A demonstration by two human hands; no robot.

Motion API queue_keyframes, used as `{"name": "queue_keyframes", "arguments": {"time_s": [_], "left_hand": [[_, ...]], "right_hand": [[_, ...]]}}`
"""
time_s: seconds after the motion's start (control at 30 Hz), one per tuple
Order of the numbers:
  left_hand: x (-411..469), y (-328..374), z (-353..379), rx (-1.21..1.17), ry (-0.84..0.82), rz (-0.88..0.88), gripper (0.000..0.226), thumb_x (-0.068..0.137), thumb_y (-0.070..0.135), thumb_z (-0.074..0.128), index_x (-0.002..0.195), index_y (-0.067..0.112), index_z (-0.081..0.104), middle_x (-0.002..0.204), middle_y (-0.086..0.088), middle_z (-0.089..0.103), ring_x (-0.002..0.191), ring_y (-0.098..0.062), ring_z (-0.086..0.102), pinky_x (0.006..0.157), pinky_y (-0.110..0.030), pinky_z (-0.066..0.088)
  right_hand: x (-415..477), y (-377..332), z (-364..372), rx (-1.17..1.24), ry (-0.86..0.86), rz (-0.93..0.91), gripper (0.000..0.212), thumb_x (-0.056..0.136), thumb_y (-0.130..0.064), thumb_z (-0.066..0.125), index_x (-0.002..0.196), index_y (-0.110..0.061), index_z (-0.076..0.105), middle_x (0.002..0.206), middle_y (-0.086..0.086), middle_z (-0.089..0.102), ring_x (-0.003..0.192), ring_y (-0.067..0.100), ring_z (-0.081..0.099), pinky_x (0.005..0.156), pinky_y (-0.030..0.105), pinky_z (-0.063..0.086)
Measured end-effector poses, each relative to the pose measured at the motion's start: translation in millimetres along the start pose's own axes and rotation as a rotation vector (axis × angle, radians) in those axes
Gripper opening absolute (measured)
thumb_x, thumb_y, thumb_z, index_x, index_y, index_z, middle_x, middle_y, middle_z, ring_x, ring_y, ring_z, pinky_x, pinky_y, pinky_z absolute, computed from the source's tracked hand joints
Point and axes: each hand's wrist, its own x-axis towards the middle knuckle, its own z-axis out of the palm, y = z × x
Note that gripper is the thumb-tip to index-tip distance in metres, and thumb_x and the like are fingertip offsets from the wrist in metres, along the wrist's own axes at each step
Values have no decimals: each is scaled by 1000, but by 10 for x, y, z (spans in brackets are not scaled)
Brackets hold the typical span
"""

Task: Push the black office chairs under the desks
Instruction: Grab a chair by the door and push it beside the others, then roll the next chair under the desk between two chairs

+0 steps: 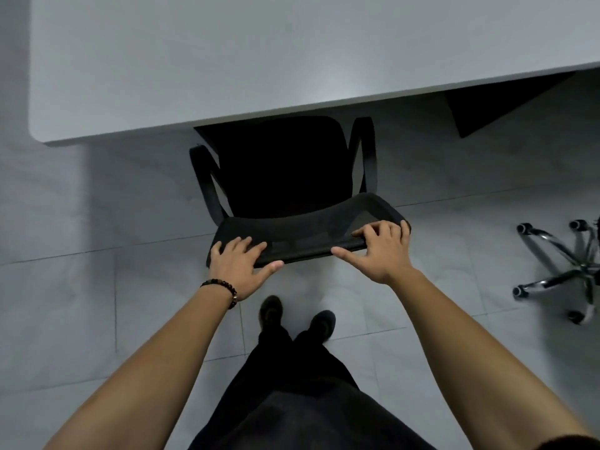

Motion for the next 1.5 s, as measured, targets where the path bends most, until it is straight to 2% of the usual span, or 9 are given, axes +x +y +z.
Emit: {"name": "queue_keyframes", "arguments": {"time_s": [0.63, 0.77, 0.87, 0.93, 1.07, 1.2, 1.3, 1.37, 1.5], "left_hand": [[-65, -89, 40, 15, 17, 31, 87, 75, 85, 9, 139, 36, 41, 148, 4, 40, 139, -18, 29, 114, -47, 10], [-126, -35, -170, -232, 25, 26, 62, 89, 65, 36, 136, 26, 48, 139, 1, 51, 130, -19, 43, 112, -45, 24], [-335, 38, -423, -582, 142, 26, 43, 93, 42, 51, 131, 20, 52, 126, -3, 60, 114, -21, 56, 98, -43, 46], [-521, 67, -617, -718, 262, 48, 40, 93, 37, 53, 128, 18, 54, 120, -4, 61, 109, -19, 58, 94, -41, 49], [-924, 64, -966, -823, 378, 96, 35, 93, 30, 55, 127, 22, 53, 121, 3, 58, 110, -8, 55, 92, -25, 45], [-1129, 5, -1266, -806, 292, 209, 39, 88, 37, 52, 126, 25, 52, 117, 12, 57, 110, -8, 55, 94, -33, 45], [-987, -1, -1399, -740, 215, 314, 40, 84, 41, 52, 122, 28, 52, 113, 12, 58, 106, -5, 56, 94, -35, 47], [-808, 27, -1459, -674, 151, 430, 38, 86, 37, 55, 122, 27, 53, 114, 8, 60, 105, -4, 58, 92, -33, 49], [-390, 44, -1539, -502, 8, 739, 38, 89, 31, 57, 125, 25, 54, 115, 9, 60, 106, -3, 57, 88, -25, 47]], "right_hand": [[-160, -82, 96, 29, 15, 31, 89, 71, -94, 19, 129, -35, 51, 141, 8, 40, 140, 30, 22, 116, 51, -10], [-248, -178, -61, 166, 35, 58, 73, 83, -78, 40, 134, -27, 50, 142, 5, 46, 140, 26, 29, 118, 46, -3], [-531, -335, -319, 495, 152, 95, 56, 91, -47, 60, 139, -20, 46, 137, 4, 50, 126, 21, 47, 104, 33, 34], [-812, -425, -444, 680, 261, 107, 56, 93, -42, 60, 142, -23, 41, 141, 0, 45, 124, 16, 47, 94, 26, 37], [-1399, -495, -509, 898, 473, 135, 46, 93, -46, 57, 136, -36, 42, 131, -14, 46, 121, 2, 46, 95, 24, 41], [-1961, -567, -417, 999, 623, 295, 39, 94, -45, 54, 132, -40, 44, 125, -16, 47, 120, 0, 47, 92, 17, 39], [-2225, -676, -277, 1048, 687, 466, 38, 93, -44, 55, 129, -37, 49, 124, -18, 50, 116, 0, 50, 93, 23, 44], [-2325, -812, -200, 1097, 782, 600, 35, 94, -38, 58, 128, -34, 53, 123, -16, 53, 114, 1, 52, 97, 30, 47], [-2489, -1347, -27, 1112, 972, 877, 33, 95, -34, 58, 128, -32, 54, 124, -13, 54, 114, 2, 53, 97, 28, 46]]}}
